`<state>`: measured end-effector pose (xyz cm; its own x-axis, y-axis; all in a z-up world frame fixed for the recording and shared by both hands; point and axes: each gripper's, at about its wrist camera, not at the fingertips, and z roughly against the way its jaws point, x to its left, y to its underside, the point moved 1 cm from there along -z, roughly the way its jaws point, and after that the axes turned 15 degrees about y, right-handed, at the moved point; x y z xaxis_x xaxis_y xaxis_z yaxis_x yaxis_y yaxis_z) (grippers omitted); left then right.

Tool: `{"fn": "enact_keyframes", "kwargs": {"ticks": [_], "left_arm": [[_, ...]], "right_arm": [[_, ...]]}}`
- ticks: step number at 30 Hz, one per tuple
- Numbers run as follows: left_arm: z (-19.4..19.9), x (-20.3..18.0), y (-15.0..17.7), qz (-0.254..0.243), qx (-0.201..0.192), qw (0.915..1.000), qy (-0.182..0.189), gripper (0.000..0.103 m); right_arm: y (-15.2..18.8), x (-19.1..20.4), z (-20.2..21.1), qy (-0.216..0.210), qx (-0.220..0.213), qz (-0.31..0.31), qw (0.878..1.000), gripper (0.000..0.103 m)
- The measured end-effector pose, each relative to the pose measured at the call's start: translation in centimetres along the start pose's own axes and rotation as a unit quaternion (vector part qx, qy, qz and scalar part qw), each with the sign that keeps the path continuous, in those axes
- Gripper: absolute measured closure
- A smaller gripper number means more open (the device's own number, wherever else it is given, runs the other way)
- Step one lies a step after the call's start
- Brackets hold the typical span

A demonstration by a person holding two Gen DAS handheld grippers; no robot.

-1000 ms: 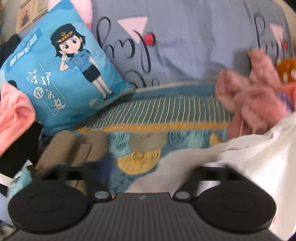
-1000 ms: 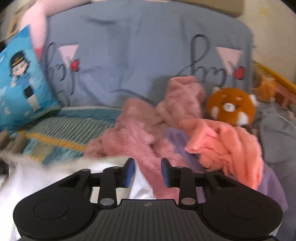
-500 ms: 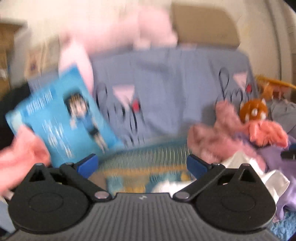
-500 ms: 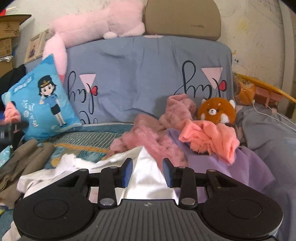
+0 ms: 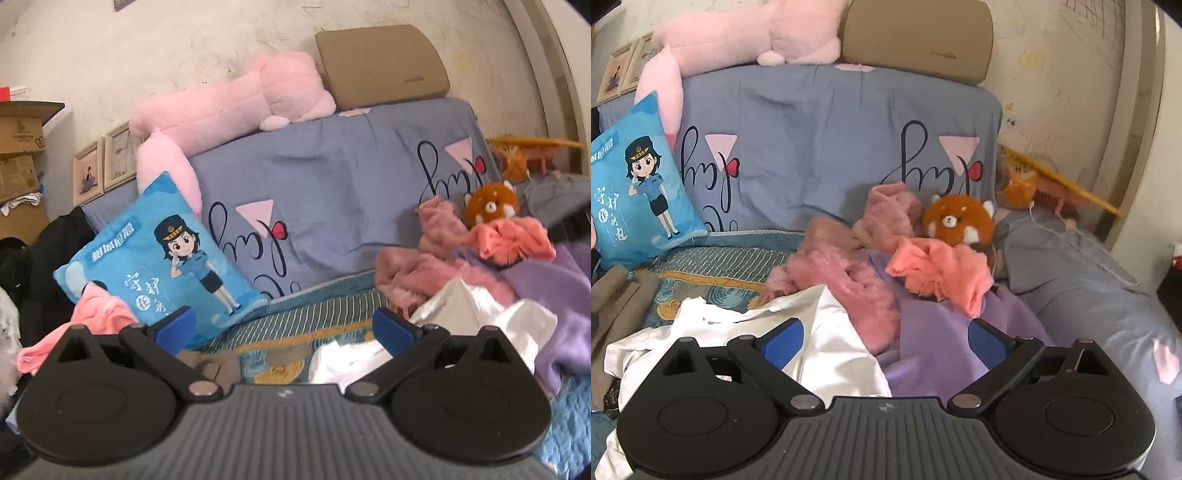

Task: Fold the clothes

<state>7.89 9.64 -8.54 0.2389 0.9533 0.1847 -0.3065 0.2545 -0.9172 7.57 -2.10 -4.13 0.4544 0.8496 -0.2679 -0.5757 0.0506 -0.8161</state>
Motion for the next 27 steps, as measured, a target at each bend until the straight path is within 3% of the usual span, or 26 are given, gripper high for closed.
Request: {"fn": "enact_keyframes", "kwargs": {"ticks": [8, 13, 18, 23, 27], "left_arm": [[2.1, 0.6, 1.9, 0.058, 0.022, 0.9973, 0.039, 0.0], [2.1, 2.2, 4.7, 0.075, 0.069, 0.9946, 0.021, 0.0], [1.8, 5.3, 9.2, 0.116, 0.133, 0.9844, 0.002, 0.0], [2.7, 9.0, 12.2, 0.17, 0.137, 0.9753, -0.035, 0.0], [3.3, 11.7, 14.2, 0.209, 0.136, 0.9662, -0.064, 0.0]], "right_arm": [[1.4, -0.3, 2.0, -0.074, -0.047, -0.035, 0.996, 0.0], [5.8, -0.3, 0.8, -0.116, 0.0, -0.05, 0.992, 0.0], [13.3, -0.2, -0.9, -0.164, 0.064, -0.035, 0.984, 0.002], [19.0, -0.8, -0.9, -0.198, 0.097, -0.043, 0.974, 0.013], [21.1, 0.0, -0.3, -0.224, 0.088, -0.018, 0.97, 0.025]]}}
